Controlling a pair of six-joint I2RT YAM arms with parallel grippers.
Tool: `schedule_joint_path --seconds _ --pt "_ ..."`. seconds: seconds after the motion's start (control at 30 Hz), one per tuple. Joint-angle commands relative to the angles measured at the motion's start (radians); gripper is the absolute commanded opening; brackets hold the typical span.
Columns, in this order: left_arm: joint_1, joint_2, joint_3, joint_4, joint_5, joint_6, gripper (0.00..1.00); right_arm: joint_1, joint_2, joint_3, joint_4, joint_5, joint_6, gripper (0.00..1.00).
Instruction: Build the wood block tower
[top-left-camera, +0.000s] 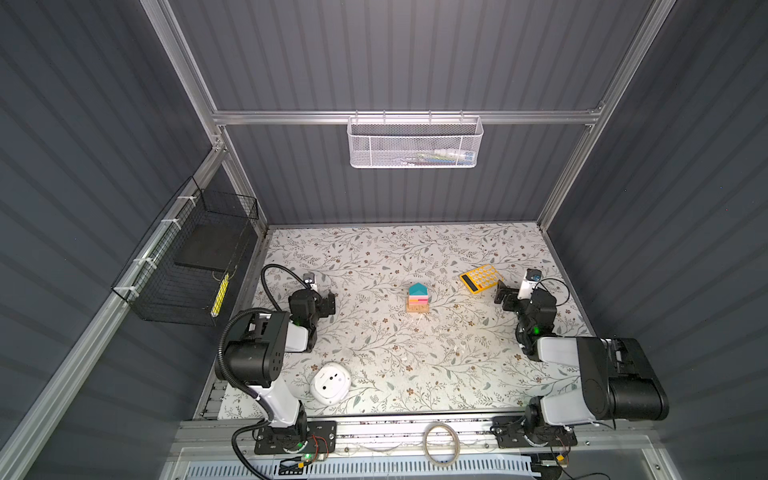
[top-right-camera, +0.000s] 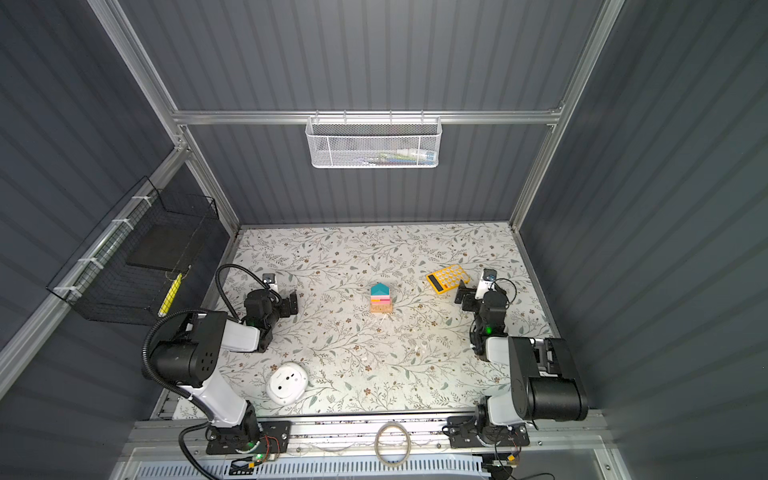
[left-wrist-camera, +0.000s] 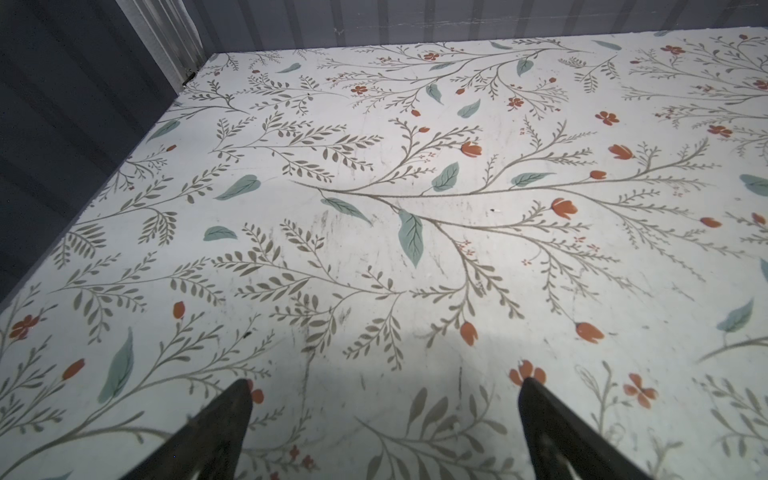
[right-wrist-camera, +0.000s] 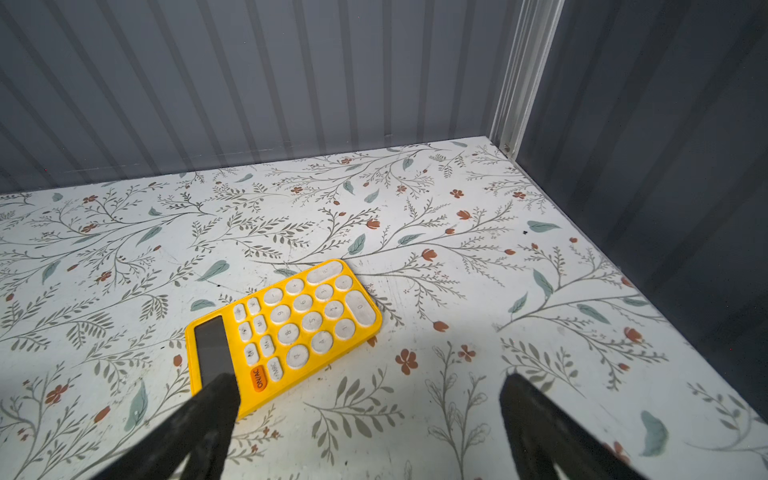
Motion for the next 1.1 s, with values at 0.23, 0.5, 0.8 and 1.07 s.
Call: schedule_joint_path --seconds 0.23,0.5,0.8,1.07 --pt "0.007 -0.002 0.015 0.031 -0.008 0.004 1.00 -0.004 0.003 -0.001 0.021 -0.003 -0.005 0.99" --pt "0.007 -0.002 0.015 0.031 -0.008 0.004 1.00 -0.004 0.004 -0.001 0.021 -0.004 -0.005 0.99" --pt "0.008 0.000 0.023 0.019 -0.003 0.001 1.00 -0.004 0.003 -0.001 0.022 -0.004 -0.004 0.99" --pt "0.009 -0.001 0.015 0.031 -0.006 0.004 1.00 -0.004 0.003 -0.001 0.022 -0.003 -0.004 0.99"
